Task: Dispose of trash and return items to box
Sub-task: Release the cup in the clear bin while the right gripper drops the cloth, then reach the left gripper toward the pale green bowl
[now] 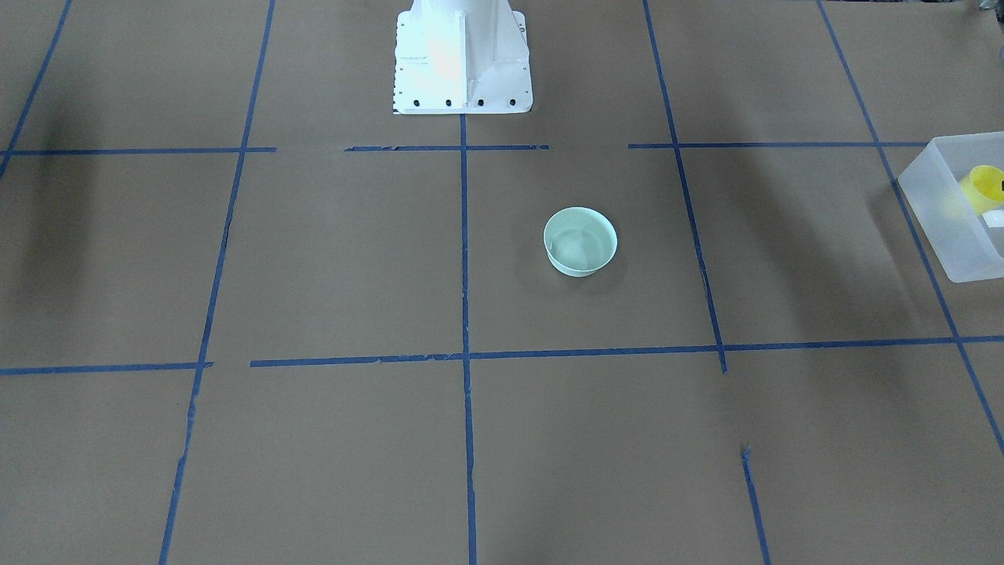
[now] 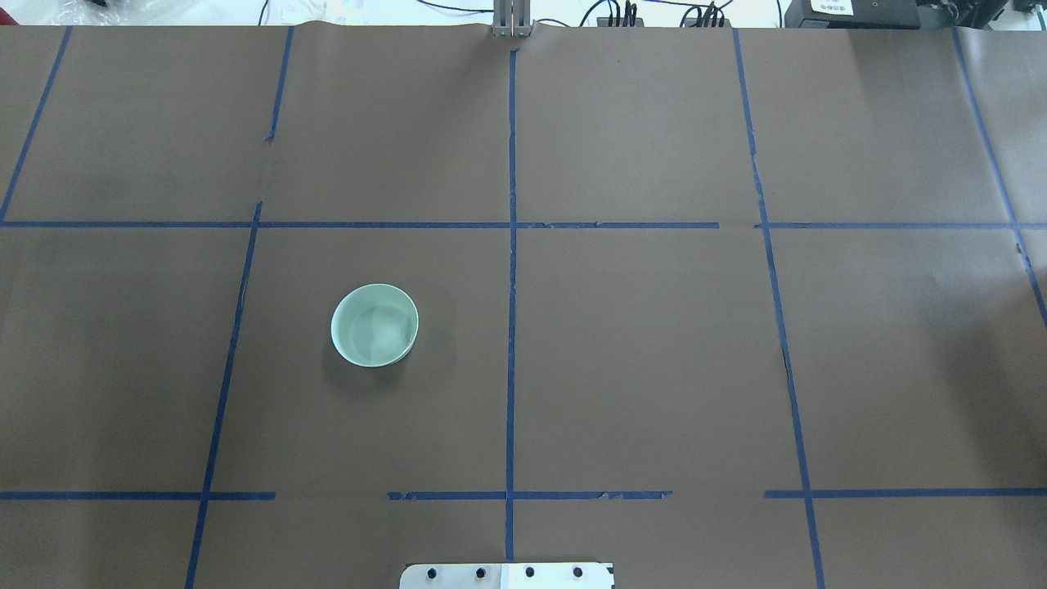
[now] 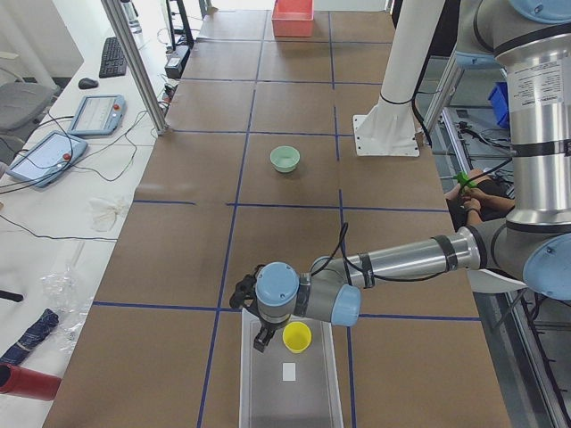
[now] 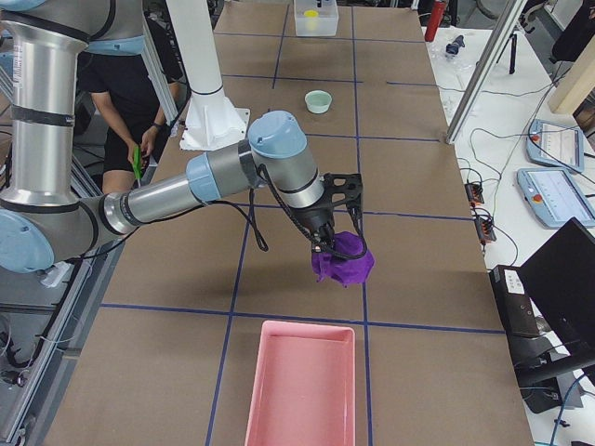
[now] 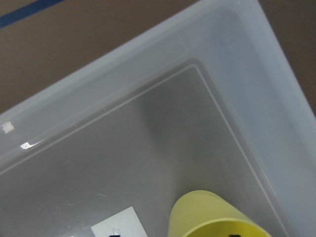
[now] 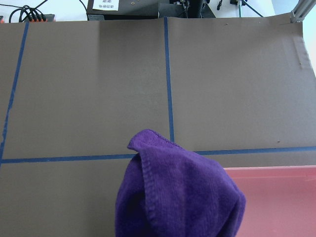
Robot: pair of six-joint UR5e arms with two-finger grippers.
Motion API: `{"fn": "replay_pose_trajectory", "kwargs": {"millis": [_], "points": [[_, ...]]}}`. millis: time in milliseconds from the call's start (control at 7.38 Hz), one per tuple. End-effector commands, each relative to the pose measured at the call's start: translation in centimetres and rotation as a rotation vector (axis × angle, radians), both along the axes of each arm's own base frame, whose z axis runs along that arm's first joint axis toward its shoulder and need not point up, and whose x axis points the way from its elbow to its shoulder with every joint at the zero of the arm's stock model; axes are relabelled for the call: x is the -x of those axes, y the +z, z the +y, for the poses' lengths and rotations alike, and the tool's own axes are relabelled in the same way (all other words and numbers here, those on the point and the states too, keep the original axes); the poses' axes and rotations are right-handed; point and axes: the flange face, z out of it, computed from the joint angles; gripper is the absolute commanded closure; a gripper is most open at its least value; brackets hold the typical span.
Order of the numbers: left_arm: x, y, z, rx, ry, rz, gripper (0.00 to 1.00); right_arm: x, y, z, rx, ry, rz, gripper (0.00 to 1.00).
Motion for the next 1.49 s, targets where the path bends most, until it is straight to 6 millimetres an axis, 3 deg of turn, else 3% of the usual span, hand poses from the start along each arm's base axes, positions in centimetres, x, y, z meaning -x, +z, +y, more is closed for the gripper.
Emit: {"fn": "replay_pose_trajectory", "kwargs": {"millis": [0,135,406,542,677,948,1083,1354], "points": [[5.6,-11.2,-0.7,-0.031,-0.14,-0.22,0.0,-0.7,1.3,0.1,-0.007,-0.045,0.084,1.0],[5.8,-15.1,-0.9,-0.016,-0.189,-0.232,0.0,-1.6,2.9,-0.1,-0.016,-0.079,0.122,1.0],[4.5,-18.9,-2.4,0.051,-0.374,-0.091,0.0,-4.2,6.4,0.3,-0.026,-0.13,0.154,1.0],[1.2,-20.6,-3.1,0.087,-0.356,0.042,0.0,-5.5,7.9,0.8,-0.018,-0.131,0.157,1.0],[-4.4,-23.4,-3.7,0.158,-0.372,0.11,0.0,-6.3,10.4,1.2,-0.022,-0.18,0.168,1.0],[-14.6,-26.2,-2.8,0.274,-0.366,0.225,0.0,-6.9,16.5,1.4,0.003,-0.274,0.157,1.0],[-18.3,-27.2,-1.9,0.316,-0.353,0.273,0.0,-6.8,18.1,1.6,0.03,-0.278,0.14,1.0],[-22.7,-28.6,-0.6,0.37,-0.325,0.323,0.0,-6.6,22.4,1.6,0.083,-0.277,0.11,1.0]]}}
